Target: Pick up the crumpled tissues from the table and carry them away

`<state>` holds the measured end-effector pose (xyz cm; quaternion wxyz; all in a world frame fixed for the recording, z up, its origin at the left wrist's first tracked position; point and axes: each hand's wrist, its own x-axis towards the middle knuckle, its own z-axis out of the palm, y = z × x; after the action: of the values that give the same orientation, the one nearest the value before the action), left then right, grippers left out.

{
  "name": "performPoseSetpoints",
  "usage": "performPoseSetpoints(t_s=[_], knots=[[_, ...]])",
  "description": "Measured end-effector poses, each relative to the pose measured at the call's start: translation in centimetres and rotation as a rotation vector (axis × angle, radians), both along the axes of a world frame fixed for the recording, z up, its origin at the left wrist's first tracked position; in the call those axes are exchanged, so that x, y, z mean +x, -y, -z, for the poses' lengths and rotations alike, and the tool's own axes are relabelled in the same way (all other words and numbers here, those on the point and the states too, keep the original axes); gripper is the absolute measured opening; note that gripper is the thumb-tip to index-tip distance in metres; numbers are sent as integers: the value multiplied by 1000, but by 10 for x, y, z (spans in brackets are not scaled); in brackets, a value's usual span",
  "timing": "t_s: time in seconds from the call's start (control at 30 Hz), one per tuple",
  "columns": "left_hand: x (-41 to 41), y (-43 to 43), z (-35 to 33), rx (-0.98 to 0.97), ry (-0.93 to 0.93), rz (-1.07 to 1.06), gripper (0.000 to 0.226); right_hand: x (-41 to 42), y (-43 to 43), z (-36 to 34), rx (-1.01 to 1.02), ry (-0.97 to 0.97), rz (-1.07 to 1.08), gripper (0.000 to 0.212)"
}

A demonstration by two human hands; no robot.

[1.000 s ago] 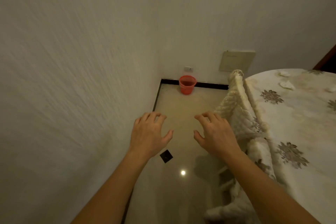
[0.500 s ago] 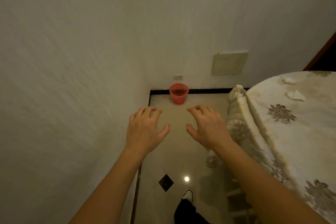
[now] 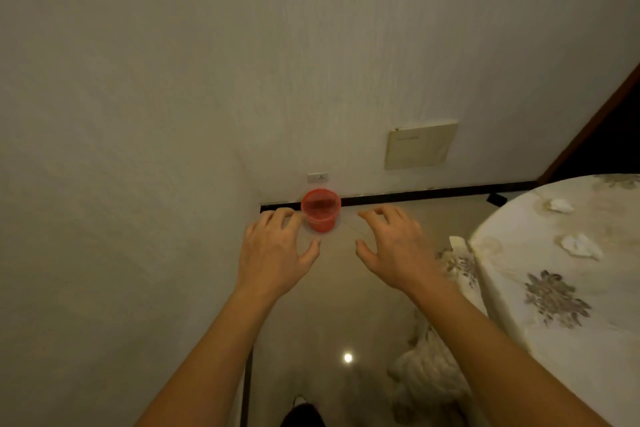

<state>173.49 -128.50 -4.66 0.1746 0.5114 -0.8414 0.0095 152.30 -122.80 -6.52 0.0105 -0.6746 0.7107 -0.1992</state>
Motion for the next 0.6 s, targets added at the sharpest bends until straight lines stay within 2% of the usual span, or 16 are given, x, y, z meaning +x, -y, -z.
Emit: performPoseSetpoints(t_s=[0.13,0.6], knots=[[-28,56,10,19,3,42,46,-23,48,6,17,38,31,48],[-149,338,11,51,-8,323,51,-119,275,0,46,-68,309,48]])
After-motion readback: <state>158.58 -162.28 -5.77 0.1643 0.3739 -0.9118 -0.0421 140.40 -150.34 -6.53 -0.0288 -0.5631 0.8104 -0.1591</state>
